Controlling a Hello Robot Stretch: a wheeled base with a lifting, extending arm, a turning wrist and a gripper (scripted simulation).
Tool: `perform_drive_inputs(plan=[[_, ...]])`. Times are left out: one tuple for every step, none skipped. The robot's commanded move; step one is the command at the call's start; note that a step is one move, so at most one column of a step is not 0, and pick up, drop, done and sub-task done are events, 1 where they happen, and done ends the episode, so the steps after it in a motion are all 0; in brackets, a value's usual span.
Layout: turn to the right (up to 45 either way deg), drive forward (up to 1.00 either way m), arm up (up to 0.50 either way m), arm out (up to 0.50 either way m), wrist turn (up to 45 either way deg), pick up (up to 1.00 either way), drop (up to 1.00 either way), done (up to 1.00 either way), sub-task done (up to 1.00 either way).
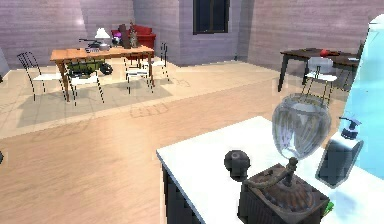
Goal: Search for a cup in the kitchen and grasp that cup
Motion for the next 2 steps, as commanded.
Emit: perform_drive_inputs(plan=[[0.0,0.0,0.08,0.0,0.0,0.0,0.0,0.0,0.0],[0.0,0.0,0.0,0.0,0.0,0.0,0.0,1.0,0.0]])
